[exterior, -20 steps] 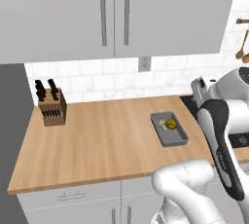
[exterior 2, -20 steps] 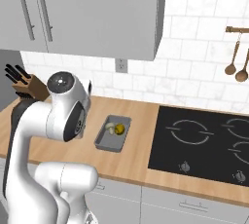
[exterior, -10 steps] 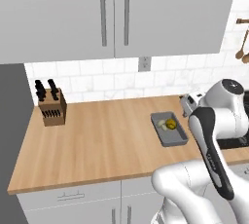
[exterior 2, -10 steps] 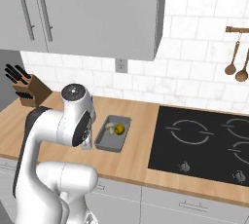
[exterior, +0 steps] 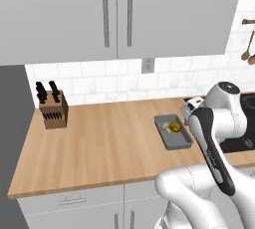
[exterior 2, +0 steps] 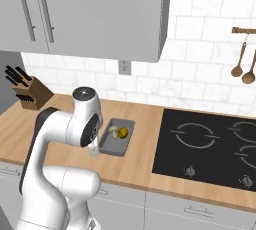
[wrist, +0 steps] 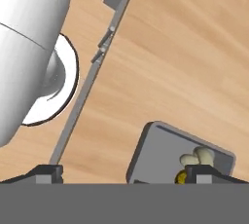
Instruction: Take the meat container that has the fish and place it on the second highest rack of the freezer. Then take the vegetable container that has the lemon and mushroom and place it on the highest rack of the freezer.
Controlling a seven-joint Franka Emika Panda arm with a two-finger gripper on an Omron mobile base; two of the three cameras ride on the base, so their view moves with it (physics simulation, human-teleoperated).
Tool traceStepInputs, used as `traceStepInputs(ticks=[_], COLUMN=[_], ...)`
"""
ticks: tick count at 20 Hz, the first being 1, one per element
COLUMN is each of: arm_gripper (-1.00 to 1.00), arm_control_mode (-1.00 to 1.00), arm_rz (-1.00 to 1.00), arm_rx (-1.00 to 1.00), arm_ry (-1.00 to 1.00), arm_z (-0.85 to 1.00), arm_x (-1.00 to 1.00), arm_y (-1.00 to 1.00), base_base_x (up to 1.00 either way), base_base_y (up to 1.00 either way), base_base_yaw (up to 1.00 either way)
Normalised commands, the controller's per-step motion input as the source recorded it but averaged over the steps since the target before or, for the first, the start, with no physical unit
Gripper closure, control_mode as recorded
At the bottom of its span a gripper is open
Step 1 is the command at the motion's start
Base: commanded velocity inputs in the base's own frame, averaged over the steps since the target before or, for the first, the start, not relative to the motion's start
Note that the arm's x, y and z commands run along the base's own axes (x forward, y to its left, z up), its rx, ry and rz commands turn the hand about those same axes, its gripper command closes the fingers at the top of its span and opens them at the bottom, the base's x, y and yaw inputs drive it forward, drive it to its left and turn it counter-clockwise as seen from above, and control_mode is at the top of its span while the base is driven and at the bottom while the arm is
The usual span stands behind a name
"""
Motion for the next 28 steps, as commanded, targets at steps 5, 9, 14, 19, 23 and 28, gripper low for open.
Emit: traceStepInputs(ticks=[5, 9, 14, 19, 23, 28], arm_gripper=[-1.00, -1.00, -1.00, -1.00, -1.00, -1.00], arm_control_mode=[-1.00, -1.00, -1.00, -1.00, -1.00, -1.00], arm_rz=[0.00, 0.00, 0.00, 0.00, 0.00, 0.00], arm_rx=[-0.01, 0.00, 0.00, 0.00, 0.00, 0.00], arm_ry=[0.15, 0.16, 0.01, 0.00, 0.00, 0.00], arm_z=[-0.50, -0.44, -0.24, -0.35, -0.35, -0.34], arm_x=[0.40, 0.21, 0.27, 0.19, 0.13, 0.17], arm_y=[-0.02, 0.00, -0.06, -0.09, -0.10, -0.04], base_base_x=[0.00, 0.00, 0.00, 0.00, 0.00, 0.00], base_base_y=[0.00, 0.00, 0.00, 0.00, 0.00, 0.00], base_base_yaw=[0.00, 0.00, 0.00, 0.00, 0.00, 0.00])
